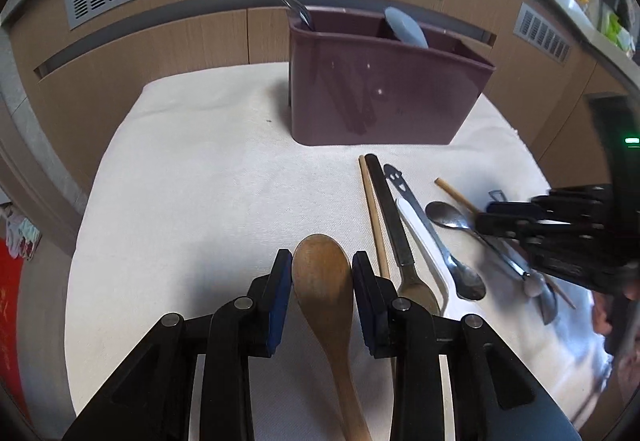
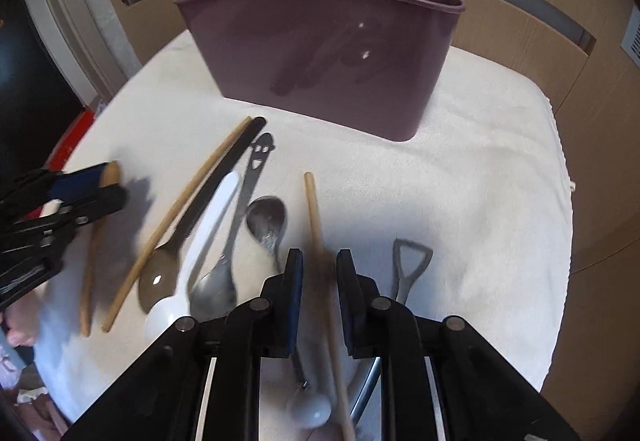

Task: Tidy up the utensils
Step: 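Lift the wooden spoon and chopstick and drop both into the caddy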

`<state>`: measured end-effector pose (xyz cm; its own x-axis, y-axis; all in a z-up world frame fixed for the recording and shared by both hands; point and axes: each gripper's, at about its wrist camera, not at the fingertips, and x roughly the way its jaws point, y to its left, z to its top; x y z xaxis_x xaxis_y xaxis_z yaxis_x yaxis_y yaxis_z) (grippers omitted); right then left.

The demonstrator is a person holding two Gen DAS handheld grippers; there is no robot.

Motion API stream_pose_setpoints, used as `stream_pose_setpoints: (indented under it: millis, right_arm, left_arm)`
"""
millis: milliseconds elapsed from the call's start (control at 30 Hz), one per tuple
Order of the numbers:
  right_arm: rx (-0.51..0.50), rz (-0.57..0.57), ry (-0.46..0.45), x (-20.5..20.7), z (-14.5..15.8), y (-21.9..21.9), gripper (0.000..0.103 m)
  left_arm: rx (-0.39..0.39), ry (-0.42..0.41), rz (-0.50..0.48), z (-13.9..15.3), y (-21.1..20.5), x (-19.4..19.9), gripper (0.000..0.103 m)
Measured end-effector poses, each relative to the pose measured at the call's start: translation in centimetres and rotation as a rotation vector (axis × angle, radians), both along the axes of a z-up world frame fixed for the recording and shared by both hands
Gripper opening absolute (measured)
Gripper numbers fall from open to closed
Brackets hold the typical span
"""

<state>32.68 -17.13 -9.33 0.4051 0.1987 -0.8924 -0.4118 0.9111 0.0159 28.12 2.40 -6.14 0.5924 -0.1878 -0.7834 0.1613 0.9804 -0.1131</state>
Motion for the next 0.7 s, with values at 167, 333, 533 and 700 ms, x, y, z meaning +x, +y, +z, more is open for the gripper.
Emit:
stream_pose_setpoints:
  millis: [167, 333, 533, 700]
  right_arm:
    - [-0.012, 0.004, -0.004, 0.3, -0.1, 0.3, 0.005]
    - [0.035, -0.030, -0.067, -2.0, 1.5, -1.1, 0.005]
    - [0.157, -0.049, -0.214, -7.1, 6.5, -3.5, 0.005]
    - [0.182, -0.036, -0.297, -9.9, 9.4, -3.8, 0.005]
  left_arm:
    - [-0.023, -0.032, -0.009, 0.8, 0.4, -0.8, 0.032]
    - [-0.039, -0.073, -0.026, 2.3, 0.4, -2.3, 0.032]
    - [-0.074, -0.163, -0.053, 5.8, 0.1, -4.8, 0.031]
    - [-0.083, -0.251, -0.092, 9.5, -0.6, -7.1, 0.031]
